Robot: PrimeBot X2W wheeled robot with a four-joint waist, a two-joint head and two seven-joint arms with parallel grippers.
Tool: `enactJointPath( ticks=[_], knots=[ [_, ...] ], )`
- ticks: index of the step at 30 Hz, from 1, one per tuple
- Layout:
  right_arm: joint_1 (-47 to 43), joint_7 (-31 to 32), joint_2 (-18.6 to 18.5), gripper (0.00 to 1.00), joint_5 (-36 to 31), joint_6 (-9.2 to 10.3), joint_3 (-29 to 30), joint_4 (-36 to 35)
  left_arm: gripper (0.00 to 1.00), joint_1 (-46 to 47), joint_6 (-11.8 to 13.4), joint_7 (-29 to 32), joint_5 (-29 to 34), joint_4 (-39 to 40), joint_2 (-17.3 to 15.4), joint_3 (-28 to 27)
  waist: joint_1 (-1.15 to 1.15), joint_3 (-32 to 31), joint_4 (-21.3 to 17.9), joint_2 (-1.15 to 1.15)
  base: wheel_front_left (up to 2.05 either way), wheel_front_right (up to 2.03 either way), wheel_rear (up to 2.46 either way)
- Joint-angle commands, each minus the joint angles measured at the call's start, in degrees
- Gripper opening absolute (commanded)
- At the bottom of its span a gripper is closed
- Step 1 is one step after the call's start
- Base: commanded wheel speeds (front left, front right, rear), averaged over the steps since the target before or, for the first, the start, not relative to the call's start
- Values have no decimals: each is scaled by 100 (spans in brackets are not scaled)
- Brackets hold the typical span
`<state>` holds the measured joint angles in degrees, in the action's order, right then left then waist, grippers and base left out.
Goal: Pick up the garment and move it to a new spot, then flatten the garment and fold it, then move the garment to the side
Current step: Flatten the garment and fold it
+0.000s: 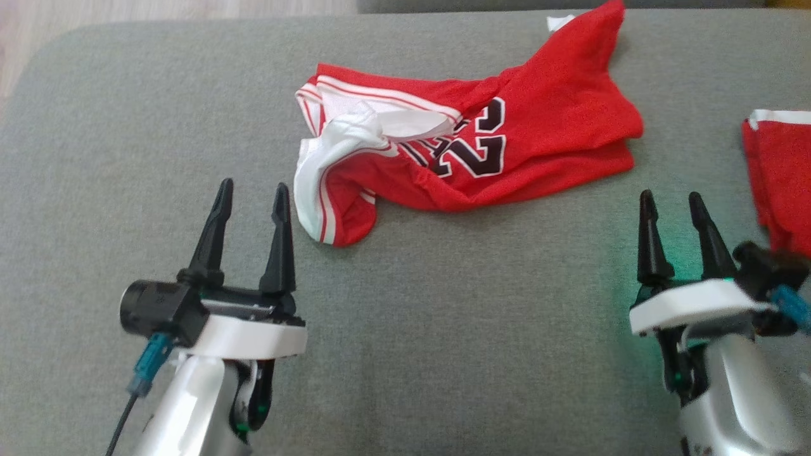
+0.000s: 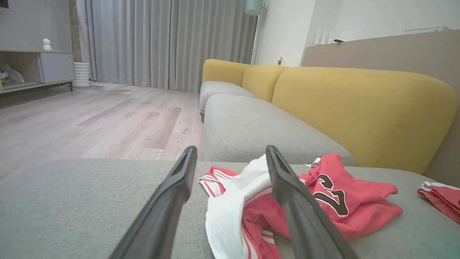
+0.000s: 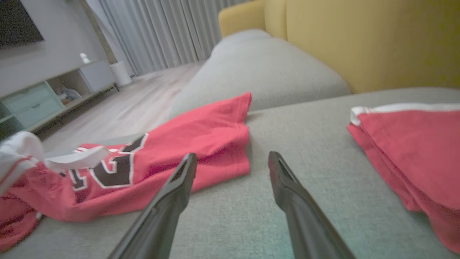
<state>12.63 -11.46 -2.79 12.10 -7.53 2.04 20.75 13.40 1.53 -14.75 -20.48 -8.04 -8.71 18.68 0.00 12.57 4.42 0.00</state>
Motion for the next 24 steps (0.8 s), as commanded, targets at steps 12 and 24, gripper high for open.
enactJointPath(
  ticks=[12, 24],
  knots=[
    [1726, 739, -9, 100, 170, 4, 558, 2017, 100, 384, -362, -25, 334, 2, 298, -464, 0, 350, 439, 0, 0, 0, 0],
    [2474, 293, -9, 0, -741, 4, 763, 3410, 100, 368, -491, -25, 550, -65, 457, -681, 0, 259, 395, 0, 0, 0, 0]
  ],
)
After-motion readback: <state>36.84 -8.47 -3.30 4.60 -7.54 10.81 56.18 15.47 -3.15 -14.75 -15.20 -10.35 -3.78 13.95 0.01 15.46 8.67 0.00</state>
